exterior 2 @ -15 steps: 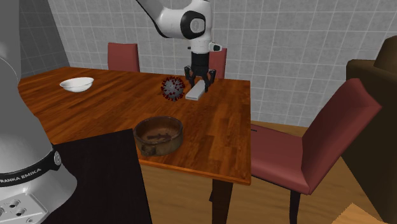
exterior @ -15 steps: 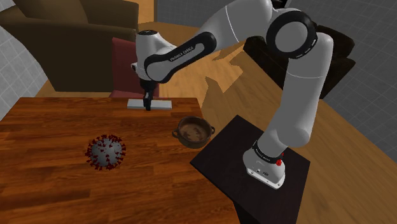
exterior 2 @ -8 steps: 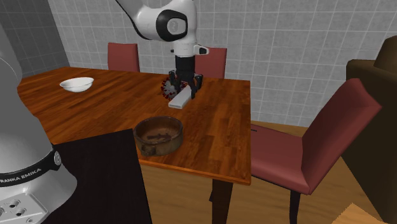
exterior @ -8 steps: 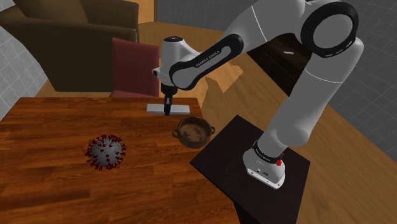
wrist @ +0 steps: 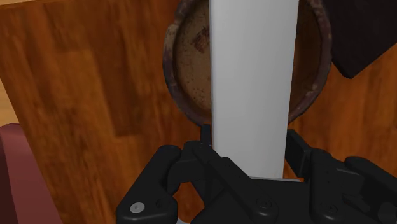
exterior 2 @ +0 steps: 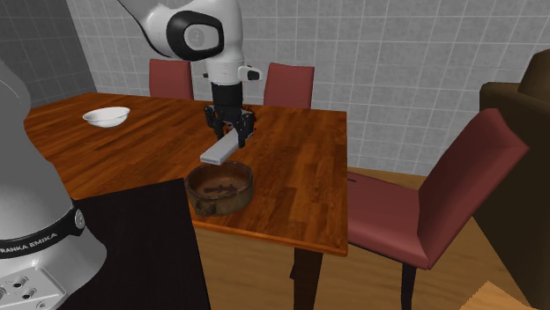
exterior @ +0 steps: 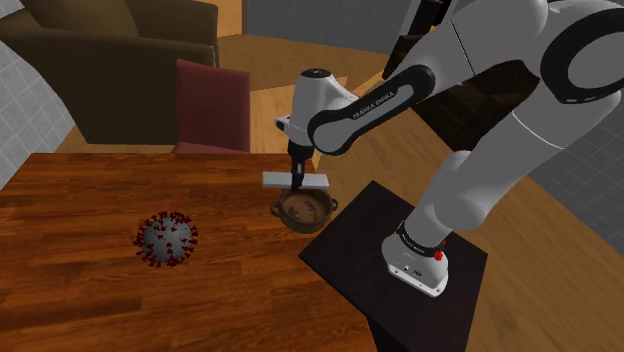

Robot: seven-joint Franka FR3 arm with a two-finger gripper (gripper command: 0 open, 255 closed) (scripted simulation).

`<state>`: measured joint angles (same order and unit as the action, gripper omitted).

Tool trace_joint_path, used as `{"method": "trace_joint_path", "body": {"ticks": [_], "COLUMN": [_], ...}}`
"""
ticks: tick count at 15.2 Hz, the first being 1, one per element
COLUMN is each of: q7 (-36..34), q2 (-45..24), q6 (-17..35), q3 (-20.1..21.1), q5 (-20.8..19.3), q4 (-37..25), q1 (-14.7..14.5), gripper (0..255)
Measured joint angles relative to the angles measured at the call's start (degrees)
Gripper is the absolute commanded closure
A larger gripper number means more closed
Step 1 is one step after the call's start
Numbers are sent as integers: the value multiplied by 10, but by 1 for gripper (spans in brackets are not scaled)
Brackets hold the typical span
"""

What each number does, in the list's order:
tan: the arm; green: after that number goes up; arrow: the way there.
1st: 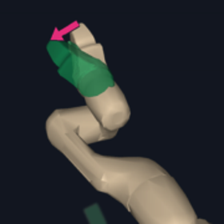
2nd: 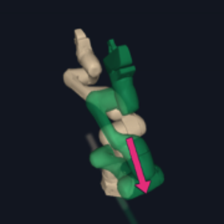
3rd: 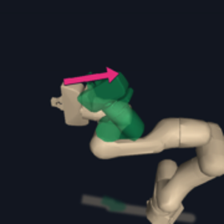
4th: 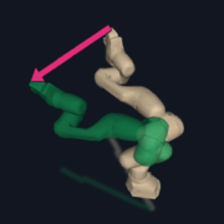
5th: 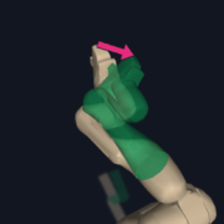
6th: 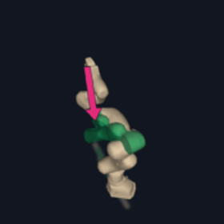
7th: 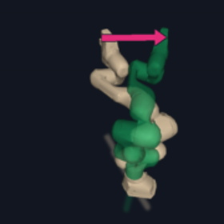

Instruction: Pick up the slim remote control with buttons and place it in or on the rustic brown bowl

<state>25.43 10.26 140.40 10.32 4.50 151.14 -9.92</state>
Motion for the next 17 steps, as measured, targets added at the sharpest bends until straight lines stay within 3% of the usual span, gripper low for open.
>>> {"method": "trace_joint_path", "body": {"ticks": [5, 17], "q7": [23, 18], "q2": [70, -34], "q6": [17, 142], "q3": [-10, -5], "q5": [17, 6], "q4": [88, 109], "q1": [-4, 3], "gripper": [255, 255]}}
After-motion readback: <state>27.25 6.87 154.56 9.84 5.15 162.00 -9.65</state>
